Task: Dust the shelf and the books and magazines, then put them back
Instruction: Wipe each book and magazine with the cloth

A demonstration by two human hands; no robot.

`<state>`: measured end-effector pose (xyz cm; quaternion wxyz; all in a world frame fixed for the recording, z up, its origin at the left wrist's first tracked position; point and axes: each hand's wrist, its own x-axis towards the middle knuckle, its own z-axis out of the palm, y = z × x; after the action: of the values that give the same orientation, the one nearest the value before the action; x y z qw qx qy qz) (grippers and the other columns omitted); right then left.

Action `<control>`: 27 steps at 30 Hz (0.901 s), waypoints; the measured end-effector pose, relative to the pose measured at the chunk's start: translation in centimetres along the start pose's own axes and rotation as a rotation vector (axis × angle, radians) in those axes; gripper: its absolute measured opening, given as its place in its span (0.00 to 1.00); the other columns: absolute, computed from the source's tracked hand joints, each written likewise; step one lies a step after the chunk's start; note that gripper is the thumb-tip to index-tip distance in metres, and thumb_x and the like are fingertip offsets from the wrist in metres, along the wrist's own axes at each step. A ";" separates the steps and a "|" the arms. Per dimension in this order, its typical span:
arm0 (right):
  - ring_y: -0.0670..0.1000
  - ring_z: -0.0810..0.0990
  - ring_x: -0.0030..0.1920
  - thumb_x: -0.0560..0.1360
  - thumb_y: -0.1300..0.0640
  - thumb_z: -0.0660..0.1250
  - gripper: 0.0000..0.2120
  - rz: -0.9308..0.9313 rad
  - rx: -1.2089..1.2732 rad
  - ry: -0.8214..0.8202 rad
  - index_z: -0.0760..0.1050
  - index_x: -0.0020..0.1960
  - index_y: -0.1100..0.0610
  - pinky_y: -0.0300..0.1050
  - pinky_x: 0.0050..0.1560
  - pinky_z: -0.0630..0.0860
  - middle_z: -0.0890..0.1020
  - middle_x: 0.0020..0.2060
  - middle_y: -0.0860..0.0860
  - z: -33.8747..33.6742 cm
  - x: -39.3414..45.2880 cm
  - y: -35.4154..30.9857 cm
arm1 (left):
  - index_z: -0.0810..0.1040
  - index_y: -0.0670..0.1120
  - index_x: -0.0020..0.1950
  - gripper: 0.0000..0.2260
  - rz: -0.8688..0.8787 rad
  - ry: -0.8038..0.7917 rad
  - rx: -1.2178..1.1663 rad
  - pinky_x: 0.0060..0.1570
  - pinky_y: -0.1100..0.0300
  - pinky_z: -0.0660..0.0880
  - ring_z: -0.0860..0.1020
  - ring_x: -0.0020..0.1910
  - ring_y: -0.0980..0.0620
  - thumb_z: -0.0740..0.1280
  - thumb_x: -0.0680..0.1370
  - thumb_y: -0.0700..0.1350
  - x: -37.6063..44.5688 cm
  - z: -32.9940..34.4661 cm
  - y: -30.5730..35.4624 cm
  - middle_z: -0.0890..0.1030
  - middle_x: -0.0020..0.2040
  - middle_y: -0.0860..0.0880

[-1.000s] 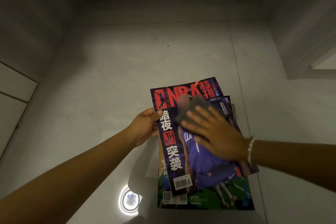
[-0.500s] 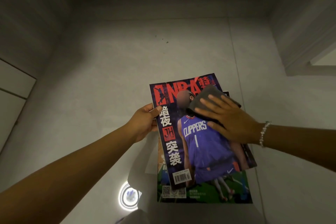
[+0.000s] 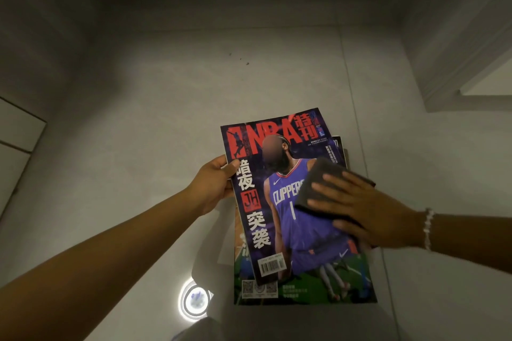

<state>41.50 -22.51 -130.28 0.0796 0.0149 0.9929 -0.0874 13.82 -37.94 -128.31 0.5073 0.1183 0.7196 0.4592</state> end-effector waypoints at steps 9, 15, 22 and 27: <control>0.50 0.47 0.75 0.77 0.34 0.34 0.31 0.233 0.154 0.090 0.50 0.75 0.46 0.46 0.74 0.43 0.54 0.75 0.47 -1.2 5.6 3.6 | 0.74 0.43 0.63 0.13 -0.011 0.026 0.019 0.42 0.57 0.78 0.81 0.44 0.49 0.58 0.82 0.47 0.2 0.1 0.0 0.82 0.48 0.47; 0.52 0.46 0.77 0.80 0.42 0.49 0.27 0.497 0.386 0.139 0.49 0.76 0.48 0.45 0.74 0.45 0.51 0.77 0.51 -2.4 9.7 3.9 | 0.71 0.48 0.64 0.15 0.081 -0.020 0.033 0.49 0.50 0.80 0.83 0.47 0.47 0.66 0.77 0.44 -0.7 0.4 0.6 0.82 0.51 0.46; 0.58 0.78 0.52 0.82 0.46 0.49 0.22 0.980 0.985 0.539 0.67 0.70 0.57 0.42 0.46 0.69 0.79 0.49 0.56 -6.4 11.4 4.2 | 0.72 0.49 0.61 0.10 0.124 0.153 -0.171 0.49 0.49 0.79 0.81 0.49 0.45 0.62 0.80 0.40 -1.1 2.8 0.6 0.81 0.52 0.46; 0.47 0.72 0.33 0.81 0.43 0.50 0.21 1.029 1.125 0.621 0.74 0.59 0.55 0.40 0.33 0.67 0.72 0.32 0.48 -8.5 11.7 5.1 | 0.72 0.46 0.64 0.13 0.157 0.217 -0.225 0.45 0.51 0.79 0.81 0.49 0.45 0.61 0.81 0.38 -0.3 2.1 1.9 0.81 0.54 0.45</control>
<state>28.87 -15.81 -124.77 -0.1880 0.5292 0.6466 -0.5163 15.21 -35.96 -126.75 0.3991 0.0662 0.7027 0.5852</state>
